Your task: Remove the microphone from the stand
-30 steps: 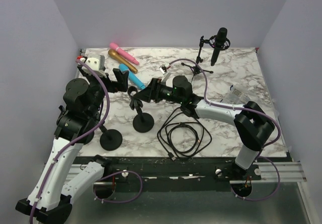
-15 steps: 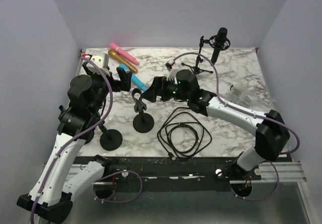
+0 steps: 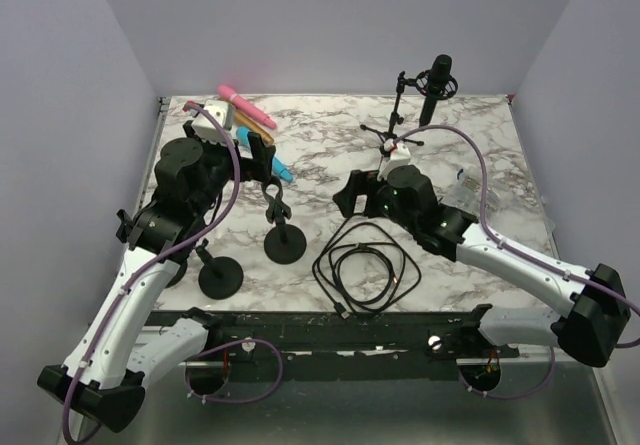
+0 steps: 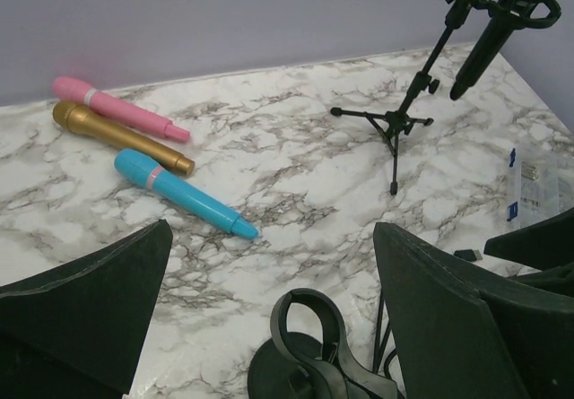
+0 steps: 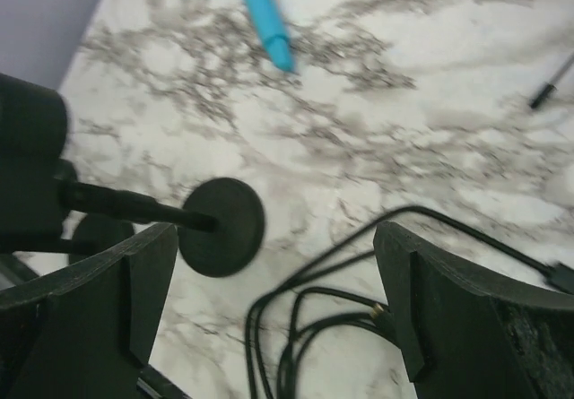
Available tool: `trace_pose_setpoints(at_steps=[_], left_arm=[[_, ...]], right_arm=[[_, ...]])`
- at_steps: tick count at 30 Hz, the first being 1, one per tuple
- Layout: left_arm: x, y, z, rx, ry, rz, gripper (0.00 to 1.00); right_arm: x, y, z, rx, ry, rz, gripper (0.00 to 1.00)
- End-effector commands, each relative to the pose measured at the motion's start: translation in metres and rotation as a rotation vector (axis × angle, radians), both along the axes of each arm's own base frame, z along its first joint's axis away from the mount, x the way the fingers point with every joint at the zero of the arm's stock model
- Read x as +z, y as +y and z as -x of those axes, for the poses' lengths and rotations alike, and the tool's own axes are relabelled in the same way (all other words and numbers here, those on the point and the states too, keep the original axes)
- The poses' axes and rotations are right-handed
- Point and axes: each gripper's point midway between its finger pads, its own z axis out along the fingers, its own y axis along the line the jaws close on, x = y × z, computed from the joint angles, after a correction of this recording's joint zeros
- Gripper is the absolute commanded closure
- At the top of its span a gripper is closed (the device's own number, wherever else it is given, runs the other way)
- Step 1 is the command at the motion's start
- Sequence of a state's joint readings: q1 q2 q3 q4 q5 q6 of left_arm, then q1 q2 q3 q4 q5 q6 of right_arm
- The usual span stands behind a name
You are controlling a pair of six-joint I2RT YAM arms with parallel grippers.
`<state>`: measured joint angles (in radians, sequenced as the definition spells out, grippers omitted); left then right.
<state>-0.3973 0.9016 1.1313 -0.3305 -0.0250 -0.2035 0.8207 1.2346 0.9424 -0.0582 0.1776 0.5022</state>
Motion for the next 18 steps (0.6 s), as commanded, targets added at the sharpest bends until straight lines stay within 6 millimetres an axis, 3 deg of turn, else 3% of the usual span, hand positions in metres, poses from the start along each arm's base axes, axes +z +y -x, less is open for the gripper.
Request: trace_pose_setpoints(at_steps=[1, 6, 10, 14, 18], left_arm=[[-0.003, -0.015, 0.001, -0.037, 0.036, -0.016, 0.02], [-0.032, -0.010, 0.004, 0.037, 0.204, 0.002, 0.01], [-0.066, -0.005, 0.023, 0.095, 0.380, 0.088, 0.02], [-0.087, -0.011, 0.045, 0.095, 0.512, 0.195, 0.02], [-0.099, -0.023, 0.056, 0.080, 0.595, 0.270, 0.01]], right_arm=[[-0.032, -0.052, 0.003, -0.148, 0.001, 0.172, 0.00], [-0.025, -0.072, 0.013, -0.174, -0.032, 0.176, 0.00], [-0.018, -0.083, 0.014, -0.193, -0.098, 0.163, 0.00], [-0.020, -0.082, 0.014, -0.186, -0.120, 0.148, 0.00], [-0.022, -0.078, 0.016, -0.168, -0.129, 0.127, 0.00]])
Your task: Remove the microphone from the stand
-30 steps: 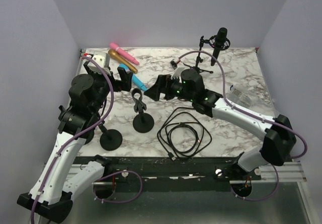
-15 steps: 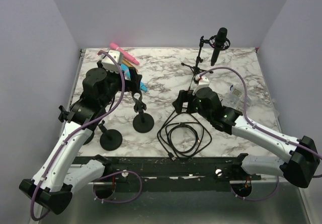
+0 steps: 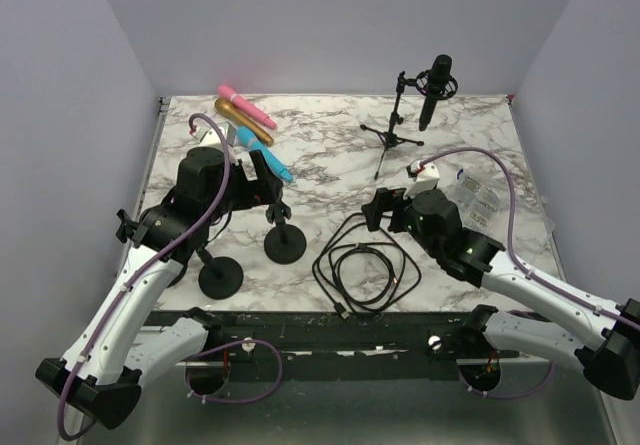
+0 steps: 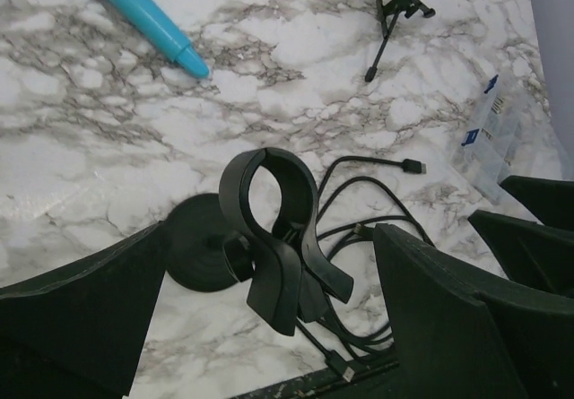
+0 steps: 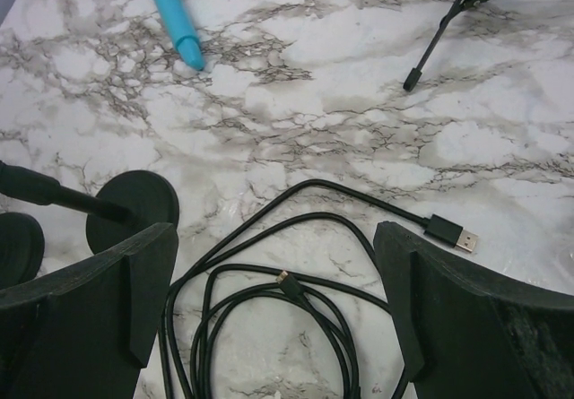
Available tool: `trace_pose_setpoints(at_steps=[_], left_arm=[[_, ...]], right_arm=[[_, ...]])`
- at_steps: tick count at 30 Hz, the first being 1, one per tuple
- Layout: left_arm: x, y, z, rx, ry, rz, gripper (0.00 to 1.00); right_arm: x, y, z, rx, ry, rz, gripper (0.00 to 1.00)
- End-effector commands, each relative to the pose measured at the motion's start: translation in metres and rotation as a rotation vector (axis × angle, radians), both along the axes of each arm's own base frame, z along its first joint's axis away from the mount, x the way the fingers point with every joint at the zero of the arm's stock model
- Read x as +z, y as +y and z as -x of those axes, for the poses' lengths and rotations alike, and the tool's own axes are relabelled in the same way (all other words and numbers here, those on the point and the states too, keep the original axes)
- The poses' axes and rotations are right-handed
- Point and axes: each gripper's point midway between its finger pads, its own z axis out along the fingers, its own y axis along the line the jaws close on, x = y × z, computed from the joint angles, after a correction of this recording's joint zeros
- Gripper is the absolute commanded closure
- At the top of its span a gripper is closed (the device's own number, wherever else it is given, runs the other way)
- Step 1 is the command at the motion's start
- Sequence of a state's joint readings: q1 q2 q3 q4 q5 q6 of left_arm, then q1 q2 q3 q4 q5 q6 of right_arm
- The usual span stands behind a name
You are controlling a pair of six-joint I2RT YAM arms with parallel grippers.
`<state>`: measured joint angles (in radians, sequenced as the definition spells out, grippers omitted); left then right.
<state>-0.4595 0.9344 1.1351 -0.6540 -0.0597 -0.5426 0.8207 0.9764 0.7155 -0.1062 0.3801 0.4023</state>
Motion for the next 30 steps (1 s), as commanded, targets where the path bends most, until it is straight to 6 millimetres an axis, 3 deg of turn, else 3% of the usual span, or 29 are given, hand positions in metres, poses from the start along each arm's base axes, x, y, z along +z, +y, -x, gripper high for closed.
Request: trace_pose_setpoints(at_steps=[1, 8, 11, 17, 22, 25, 28, 30], left_arm=[[-0.027, -0.010, 0.022, 0.056, 0.181, 0.120, 0.02], [-0.046, -0.009, 0.015, 0.242, 0.279, 0.034, 0.01], [-0.057, 0.004, 0.014, 0.384, 0.354, -0.010, 0.09], [-0.074, -0.005, 0.005, 0.430, 0.419, -0.106, 0.12], [-0.077, 0.001, -0.002, 0.468, 0.394, -0.162, 0.39], [-0.073, 0.006, -0.007, 0.489, 0.366, -0.192, 0.48], [-0.062, 0.013, -0.012, 0.501, 0.337, -0.244, 0.64], [-0.047, 0.019, -0.017, 0.515, 0.313, -0.285, 0.69]], right_arm=[[0.004, -0.001, -0.003, -0.005, -0.047, -0.016, 0.00], [0.009, -0.004, 0.004, 0.015, -0.070, -0.050, 0.00], [0.012, -0.008, 0.007, 0.012, -0.081, -0.058, 0.00], [0.018, -0.011, 0.013, 0.016, -0.096, -0.090, 0.00], [0.019, -0.014, 0.016, 0.018, -0.094, -0.099, 0.00], [0.021, -0.014, 0.018, 0.021, -0.097, -0.108, 0.00], [0.023, -0.016, 0.020, 0.020, -0.097, -0.115, 0.00], [0.023, -0.017, 0.020, 0.016, -0.098, -0.112, 0.00]])
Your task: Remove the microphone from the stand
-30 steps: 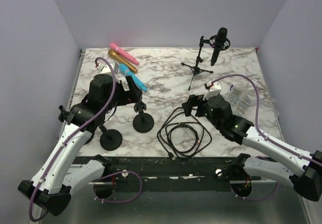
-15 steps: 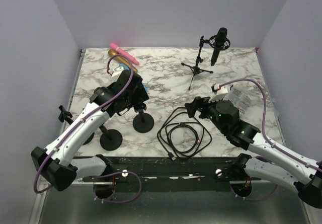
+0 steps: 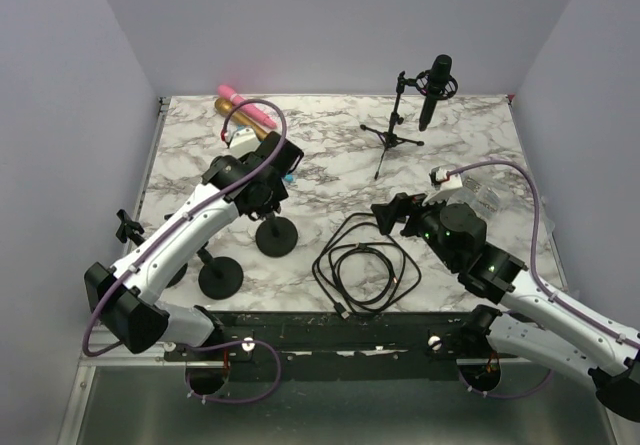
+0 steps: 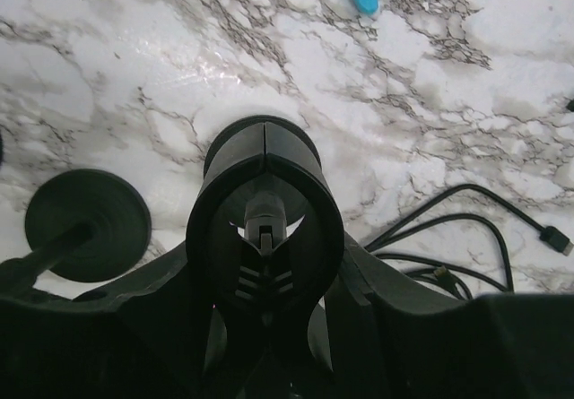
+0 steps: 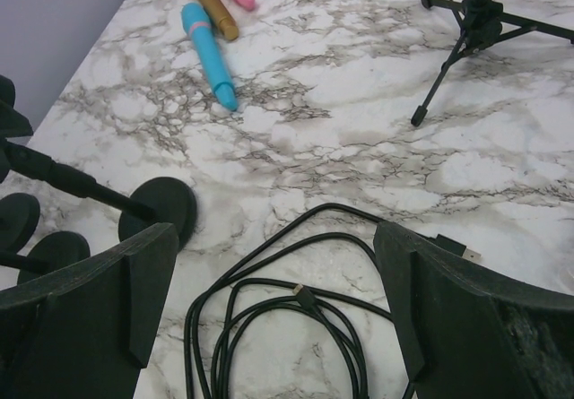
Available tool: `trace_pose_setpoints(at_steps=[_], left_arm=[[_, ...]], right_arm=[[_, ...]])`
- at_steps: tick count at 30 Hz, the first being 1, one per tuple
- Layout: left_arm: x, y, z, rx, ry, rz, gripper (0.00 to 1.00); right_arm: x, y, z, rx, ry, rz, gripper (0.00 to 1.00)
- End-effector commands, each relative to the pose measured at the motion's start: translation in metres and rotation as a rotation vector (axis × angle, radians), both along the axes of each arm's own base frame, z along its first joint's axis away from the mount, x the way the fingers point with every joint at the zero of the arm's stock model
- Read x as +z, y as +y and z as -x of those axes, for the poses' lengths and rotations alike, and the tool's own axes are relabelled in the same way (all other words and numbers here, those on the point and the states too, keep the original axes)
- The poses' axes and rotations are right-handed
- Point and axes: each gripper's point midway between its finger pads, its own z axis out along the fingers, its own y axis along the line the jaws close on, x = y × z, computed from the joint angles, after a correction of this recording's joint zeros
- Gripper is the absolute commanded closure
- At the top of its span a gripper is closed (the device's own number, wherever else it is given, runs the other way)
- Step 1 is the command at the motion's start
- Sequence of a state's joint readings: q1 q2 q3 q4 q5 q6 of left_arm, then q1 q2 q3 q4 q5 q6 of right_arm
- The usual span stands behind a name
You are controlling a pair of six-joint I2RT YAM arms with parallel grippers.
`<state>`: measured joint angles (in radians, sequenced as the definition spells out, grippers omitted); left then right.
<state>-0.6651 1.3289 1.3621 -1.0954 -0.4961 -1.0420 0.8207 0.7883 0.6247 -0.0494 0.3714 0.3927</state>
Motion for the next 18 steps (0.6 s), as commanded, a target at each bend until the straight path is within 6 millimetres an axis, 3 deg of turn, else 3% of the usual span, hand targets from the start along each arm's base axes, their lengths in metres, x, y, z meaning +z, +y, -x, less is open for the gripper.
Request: trace_pose_setpoints(at_steps=[1, 10, 18], left_arm=[[0.040, 0.025, -0.017, 0.041, -0.083, -0.154, 0.70], [0.087, 0.074, -0.056, 0.144, -0.173, -0.169, 0.71], [0.096, 0.148, -0.078, 0.306, -0.196, -0.221, 0.70]], right_arm=[[-0.003, -0.003, 0.004, -0.001, 0.008, -0.002, 0.00], [-0.001, -0.003, 0.004, -0.001, 0.018, -0.001, 0.00], [0.005, -0.008, 0.000, -0.031, 0.013, 0.023, 0.00]])
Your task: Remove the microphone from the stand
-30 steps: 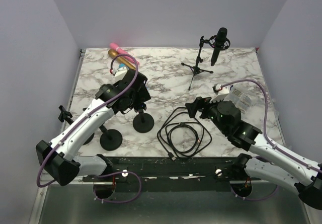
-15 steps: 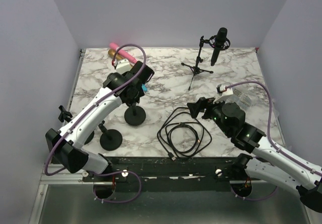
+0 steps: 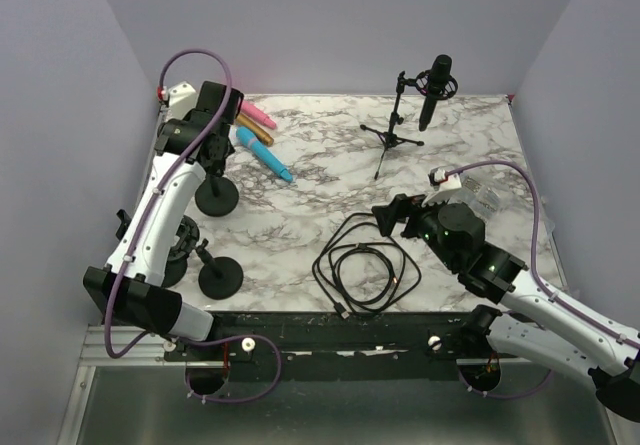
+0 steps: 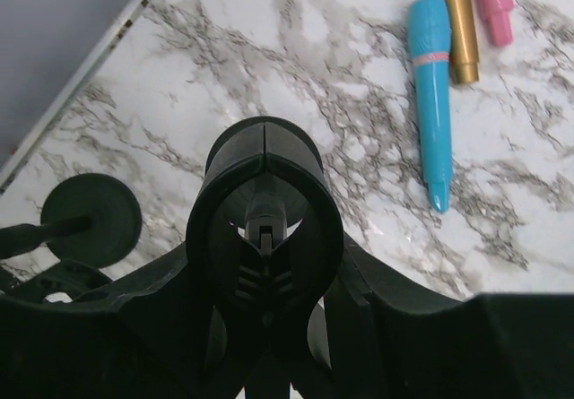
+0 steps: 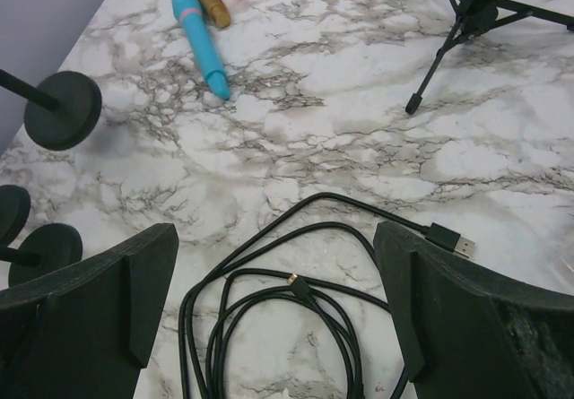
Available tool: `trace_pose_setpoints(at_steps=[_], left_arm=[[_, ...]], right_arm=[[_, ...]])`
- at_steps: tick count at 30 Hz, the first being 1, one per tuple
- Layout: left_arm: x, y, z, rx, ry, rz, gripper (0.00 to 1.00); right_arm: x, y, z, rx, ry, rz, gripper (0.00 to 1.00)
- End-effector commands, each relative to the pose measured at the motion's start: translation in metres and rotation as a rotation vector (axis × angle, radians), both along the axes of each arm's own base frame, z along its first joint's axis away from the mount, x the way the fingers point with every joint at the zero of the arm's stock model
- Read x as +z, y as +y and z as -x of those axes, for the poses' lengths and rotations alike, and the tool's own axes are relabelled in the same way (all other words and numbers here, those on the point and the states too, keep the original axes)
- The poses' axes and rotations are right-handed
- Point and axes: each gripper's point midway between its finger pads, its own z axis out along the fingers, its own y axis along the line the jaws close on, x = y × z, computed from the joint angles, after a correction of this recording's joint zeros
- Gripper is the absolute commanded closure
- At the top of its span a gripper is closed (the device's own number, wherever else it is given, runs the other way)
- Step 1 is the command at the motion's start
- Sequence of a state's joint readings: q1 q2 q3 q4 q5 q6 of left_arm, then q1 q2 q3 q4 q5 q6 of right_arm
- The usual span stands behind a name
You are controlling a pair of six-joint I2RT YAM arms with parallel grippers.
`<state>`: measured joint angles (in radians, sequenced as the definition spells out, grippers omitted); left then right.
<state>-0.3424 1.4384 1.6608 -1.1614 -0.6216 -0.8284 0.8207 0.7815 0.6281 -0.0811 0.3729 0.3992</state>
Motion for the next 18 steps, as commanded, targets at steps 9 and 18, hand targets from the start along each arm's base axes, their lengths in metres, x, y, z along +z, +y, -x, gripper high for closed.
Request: trace_pose_setpoints(at_steps=[9, 18], left_arm=[[-0.007, 0.115, -0.022, 0.259, -0.028, -0.009, 0.69], [-0.056, 0.141, -0.013, 0.355, 0.038, 0.058, 0.44]], right_arm=[[0.015, 0.000, -0.006, -0.025, -0.002, 0.006, 0.00], [0.027, -0.007, -0.015, -0.079, -0.013, 0.058, 0.00]])
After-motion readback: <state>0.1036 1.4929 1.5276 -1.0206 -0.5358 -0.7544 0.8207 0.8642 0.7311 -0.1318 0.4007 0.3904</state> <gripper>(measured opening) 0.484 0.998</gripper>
